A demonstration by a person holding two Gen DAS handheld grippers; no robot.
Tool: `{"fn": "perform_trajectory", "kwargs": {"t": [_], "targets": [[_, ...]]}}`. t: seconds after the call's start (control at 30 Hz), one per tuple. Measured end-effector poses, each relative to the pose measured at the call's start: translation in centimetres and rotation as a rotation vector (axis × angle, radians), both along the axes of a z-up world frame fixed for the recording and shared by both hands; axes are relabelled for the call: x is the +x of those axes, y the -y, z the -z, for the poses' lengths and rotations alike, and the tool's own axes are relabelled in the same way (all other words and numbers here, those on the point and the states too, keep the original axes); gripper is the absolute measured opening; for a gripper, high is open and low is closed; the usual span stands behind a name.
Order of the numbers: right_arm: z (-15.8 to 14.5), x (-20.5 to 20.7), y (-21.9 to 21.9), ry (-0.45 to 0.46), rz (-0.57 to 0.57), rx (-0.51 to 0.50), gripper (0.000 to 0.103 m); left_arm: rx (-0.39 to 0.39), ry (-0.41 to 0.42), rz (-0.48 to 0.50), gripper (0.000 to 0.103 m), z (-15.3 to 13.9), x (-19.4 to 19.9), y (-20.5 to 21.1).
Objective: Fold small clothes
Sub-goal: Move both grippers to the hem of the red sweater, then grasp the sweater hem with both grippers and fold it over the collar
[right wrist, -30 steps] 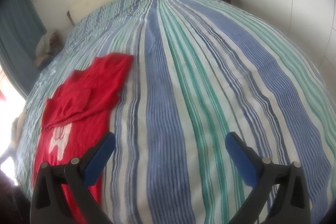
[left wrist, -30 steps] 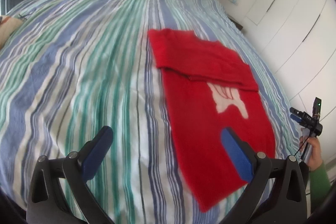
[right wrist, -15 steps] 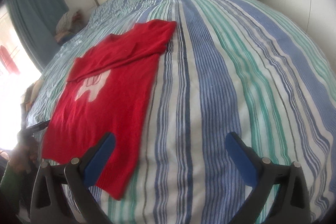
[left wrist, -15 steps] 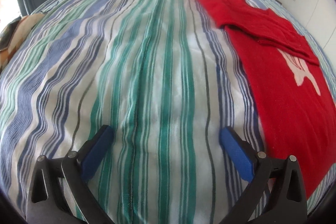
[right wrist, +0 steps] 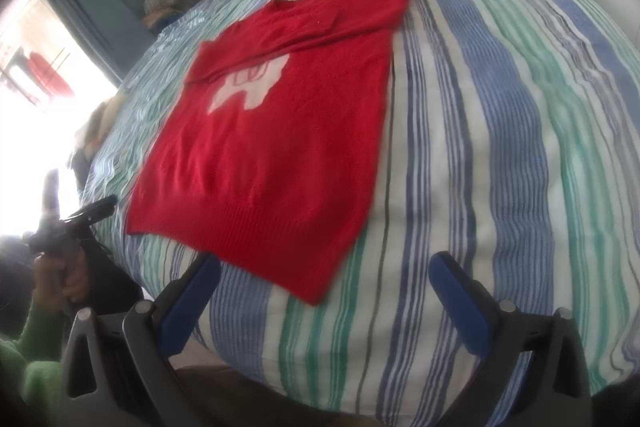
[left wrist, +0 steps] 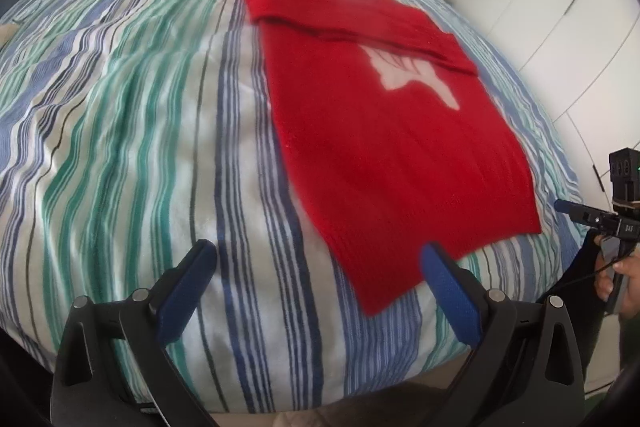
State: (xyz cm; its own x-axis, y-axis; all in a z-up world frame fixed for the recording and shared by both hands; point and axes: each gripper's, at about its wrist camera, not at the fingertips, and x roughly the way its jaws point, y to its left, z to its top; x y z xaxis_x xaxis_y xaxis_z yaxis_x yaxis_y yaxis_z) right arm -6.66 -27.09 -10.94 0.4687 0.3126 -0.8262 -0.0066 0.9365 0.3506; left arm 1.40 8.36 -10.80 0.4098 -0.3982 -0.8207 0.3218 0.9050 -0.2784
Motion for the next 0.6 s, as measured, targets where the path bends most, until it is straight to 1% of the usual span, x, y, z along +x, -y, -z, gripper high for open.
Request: {"fn": "perform_trajectory", "kwargs": {"t": [0.03,0.1,0.13,0.2,0.23,0.27,0.3,0.33,0.37,0.4,0.43,0.5,0.53,0.6], "targets": [[0.5,0.0,-0.2,-0.012,-0.006,0.028,0.103,0.012,-0.005,-0.009,0.101,0.3,0.0,0.4],[1.4,0.1,-0.7,-0.025,-0.008,0.05,0.102,0.003,-0.024,-0.018,0.099,0.7,0.1,0.8],[1.7,0.1,-0.9,-0.022,-0.009,0.055,0.102,-0.004,-0.027,-0.018,0.096,0.8,0.0,0.9],[2.4,0.2,-1.1,-0.021,-0.004,0.084,0.102,0.016,-0.029,-0.017,0.082,0.9,0.0,1.3],[3.0,0.4,-1.2,-0.031,0.011,0.11,0.102,0.028,-0.032,-0.013,0.071,1.1,0.1,1.5],[3.7,0.7,-1.1,-0.044,0.025,0.151,0.1,0.027,-0.039,-0.003,0.053,1.2,0.2,1.6],[4.2,0.9,-1.1,-0.053,0.033,0.197,0.095,0.012,-0.052,0.009,0.039,1.3,0.3,1.6],[4.7,1.2,-1.2,-0.059,0.035,0.228,0.074,-0.014,-0.08,0.018,0.01,1.4,0.5,1.5],[5.1,1.4,-1.5,-0.073,0.034,0.226,0.039,-0.033,-0.102,0.013,0.006,1.3,0.7,1.3],[5.4,1.6,-1.8,-0.085,0.036,0.198,0.018,-0.056,-0.11,0.005,0.005,1.0,0.8,0.9],[5.4,1.6,-1.8,-0.09,0.04,0.185,0.006,-0.081,-0.117,0.003,0.004,0.6,0.9,0.6],[4.8,1.5,-1.8,-0.08,0.036,0.194,0.006,-0.153,-0.124,-0.007,0.003,-0.6,1.3,-0.3],[4.0,1.4,-1.9,-0.061,0.033,0.183,0.006,-0.191,-0.117,-0.011,0.003,-1.4,1.5,-0.8],[2.0,1.5,-1.5,-0.013,0.032,0.195,0.006,-0.249,-0.088,-0.026,0.003,-3.4,3.0,-1.4]]}}
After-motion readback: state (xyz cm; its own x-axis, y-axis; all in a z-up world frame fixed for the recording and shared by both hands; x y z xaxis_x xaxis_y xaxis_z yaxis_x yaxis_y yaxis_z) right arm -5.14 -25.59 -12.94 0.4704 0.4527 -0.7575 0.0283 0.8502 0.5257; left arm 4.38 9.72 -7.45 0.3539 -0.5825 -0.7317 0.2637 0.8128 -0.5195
